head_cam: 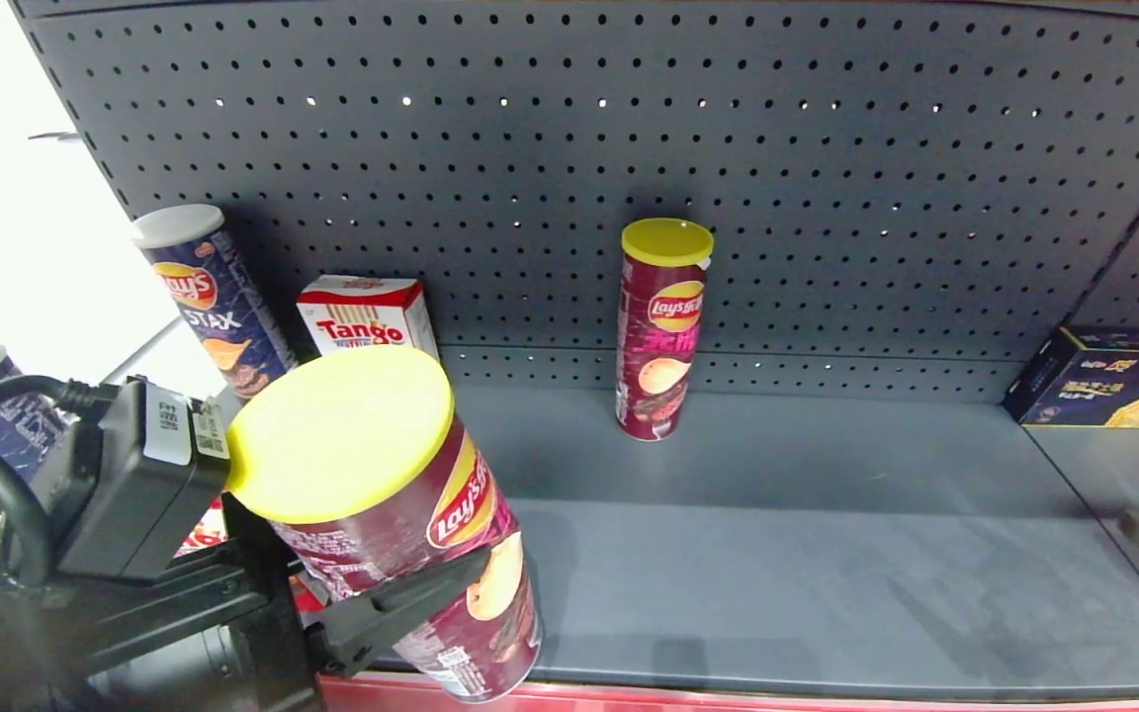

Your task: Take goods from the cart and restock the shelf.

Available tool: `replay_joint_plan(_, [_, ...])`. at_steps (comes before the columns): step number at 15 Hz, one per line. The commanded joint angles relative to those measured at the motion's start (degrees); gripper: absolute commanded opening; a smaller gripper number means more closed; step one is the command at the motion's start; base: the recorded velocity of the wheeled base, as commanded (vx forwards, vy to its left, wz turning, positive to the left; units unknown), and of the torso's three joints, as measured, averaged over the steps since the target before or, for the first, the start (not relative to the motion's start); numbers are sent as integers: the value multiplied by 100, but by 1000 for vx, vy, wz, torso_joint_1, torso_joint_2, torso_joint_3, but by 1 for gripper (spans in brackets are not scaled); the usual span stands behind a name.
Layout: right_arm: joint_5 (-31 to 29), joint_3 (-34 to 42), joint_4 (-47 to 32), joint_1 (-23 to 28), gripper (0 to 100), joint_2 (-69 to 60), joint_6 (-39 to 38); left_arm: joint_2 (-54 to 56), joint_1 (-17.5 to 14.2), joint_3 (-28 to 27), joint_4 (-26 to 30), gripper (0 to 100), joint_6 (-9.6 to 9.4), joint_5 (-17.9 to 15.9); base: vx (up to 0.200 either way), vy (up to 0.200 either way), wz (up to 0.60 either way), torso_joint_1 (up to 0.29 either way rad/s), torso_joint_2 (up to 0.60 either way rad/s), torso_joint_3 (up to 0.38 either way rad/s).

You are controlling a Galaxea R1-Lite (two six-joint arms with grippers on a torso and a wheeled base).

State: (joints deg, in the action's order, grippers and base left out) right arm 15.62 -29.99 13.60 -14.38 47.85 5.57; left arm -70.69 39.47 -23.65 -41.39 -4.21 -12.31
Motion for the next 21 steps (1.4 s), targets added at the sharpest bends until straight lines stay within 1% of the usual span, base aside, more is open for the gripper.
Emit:
replay_joint_plan(1, [20, -156, 837, -152, 100, 1368, 14, -32, 8, -8, -1, 0, -1, 1, 0, 0, 0, 0, 0, 0])
replay_joint_plan(3, [284, -508, 1575, -231, 100, 2220, -100, -6, -1, -26, -1, 0, -1, 18, 0, 0, 0, 0, 0, 0])
replay_joint_plan(4, [337, -675, 1724, -240, 100, 2449, -100, -6, -1, -26, 8, 0, -1, 18, 0, 0, 0, 0, 0, 0])
replay_joint_plan(6, [715, -1158, 2015, -249, 100, 2994, -100, -6, -1, -26, 8, 0, -1, 18, 0, 0, 0, 0, 0, 0])
replay_joint_plan(8, [1339, -1396, 2199, -249, 100, 3398, -30, -6, 8, -26, 17, 0, -10, 18, 0, 0, 0, 0, 0, 0])
replay_joint_plan(9, [1752, -1431, 2454, -214, 100, 3600, 32, -6, 8, -34, 17, 0, -1, 10, 0, 0, 0, 0, 0, 0])
replay_joint_plan(10, [2270, -1501, 2902, -144, 100, 3890, 146, -6, -1, -34, 25, 0, -1, 18, 0, 0, 0, 0, 0, 0])
replay_joint_plan(11, [2525, -1589, 3210, -135, 100, 4145, 199, -6, -1, -26, 25, 0, -1, 18, 0, 0, 0, 0, 0, 0])
replay_joint_plan(12, [2692, -1703, 3342, -152, 100, 4347, 199, -6, -1, -26, 25, 0, -1, 27, 0, 0, 0, 0, 0, 0])
replay_joint_plan(14, [3193, -1914, 3368, -135, 100, 4602, 225, -6, -1, -17, 17, 0, -1, 36, 0, 0, 0, 0, 0, 0])
replay_joint_plan(18, [3809, -2213, 3605, -100, 100, 5235, 304, -6, -1, 1, 17, 0, -1, 27, 0, 0, 0, 0, 0, 0])
replay_joint_plan(21, [3817, -2442, 3649, -135, 100, 5586, 304, 3, -1, -17, 17, 0, -1, 36, 0, 0, 0, 0, 0, 0])
